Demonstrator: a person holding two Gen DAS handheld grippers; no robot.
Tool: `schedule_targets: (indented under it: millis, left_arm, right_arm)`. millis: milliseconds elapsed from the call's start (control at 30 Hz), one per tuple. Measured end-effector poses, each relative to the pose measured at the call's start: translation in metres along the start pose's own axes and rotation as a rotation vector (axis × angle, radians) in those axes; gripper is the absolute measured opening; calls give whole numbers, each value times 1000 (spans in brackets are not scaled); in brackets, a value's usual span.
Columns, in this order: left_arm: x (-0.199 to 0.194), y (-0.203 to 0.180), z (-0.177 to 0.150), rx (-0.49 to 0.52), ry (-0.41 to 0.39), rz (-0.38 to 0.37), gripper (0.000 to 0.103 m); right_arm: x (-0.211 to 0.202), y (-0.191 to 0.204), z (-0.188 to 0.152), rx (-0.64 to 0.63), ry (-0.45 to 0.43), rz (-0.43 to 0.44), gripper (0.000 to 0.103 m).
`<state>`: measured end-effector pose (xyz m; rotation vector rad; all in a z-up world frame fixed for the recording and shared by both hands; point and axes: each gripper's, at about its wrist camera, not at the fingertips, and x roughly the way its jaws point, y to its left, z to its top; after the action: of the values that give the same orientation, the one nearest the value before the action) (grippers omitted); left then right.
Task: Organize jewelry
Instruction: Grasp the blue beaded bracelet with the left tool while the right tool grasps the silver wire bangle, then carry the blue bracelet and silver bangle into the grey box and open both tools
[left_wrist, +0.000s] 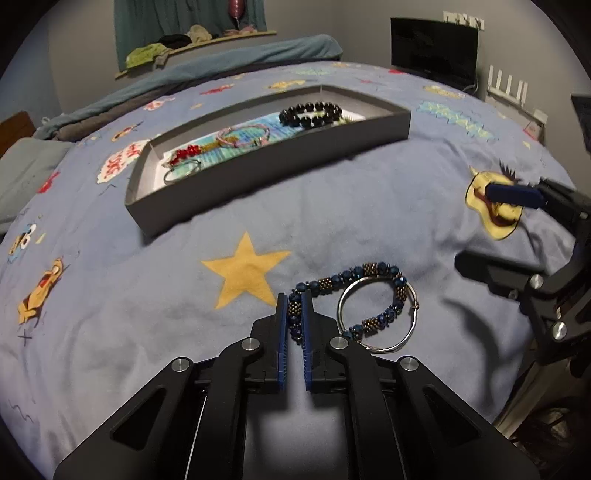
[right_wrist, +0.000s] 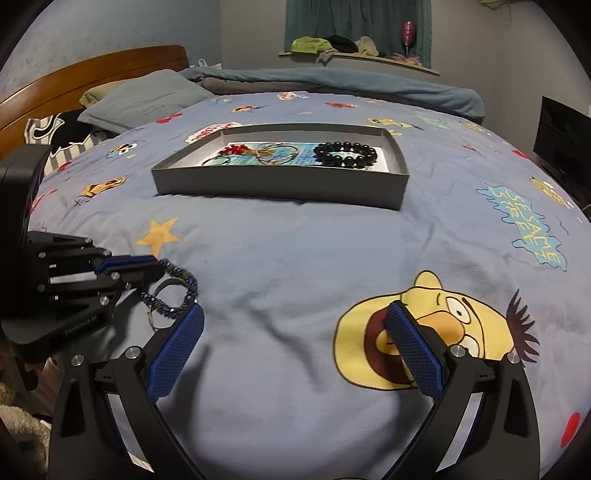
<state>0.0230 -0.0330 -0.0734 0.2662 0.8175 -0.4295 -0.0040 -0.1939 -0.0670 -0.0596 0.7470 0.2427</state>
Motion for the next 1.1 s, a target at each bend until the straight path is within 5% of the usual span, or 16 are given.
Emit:
schedule_targets:
  millis: [233,467,867,967,1100]
  left_arm:
    - [-28,22,9,-88,-112,-4,8]
    - [-22,49,5,-166,-79,36,8]
    - [-18,57,-13,-175,-61,9,8]
    - [-17,59,-15,-175,-58,-3,8]
    - [-18,60,-16,-182,-61,-14,8]
  right_arm:
    - [4,13,0,-13,12,70,97]
    - [10,41,0,-72,14,105,95]
    - [25,77,-5,-155,22,106,66]
    - [29,81,-8,-181,21,75,48]
    - [25,76,-5,-150,2,89,48]
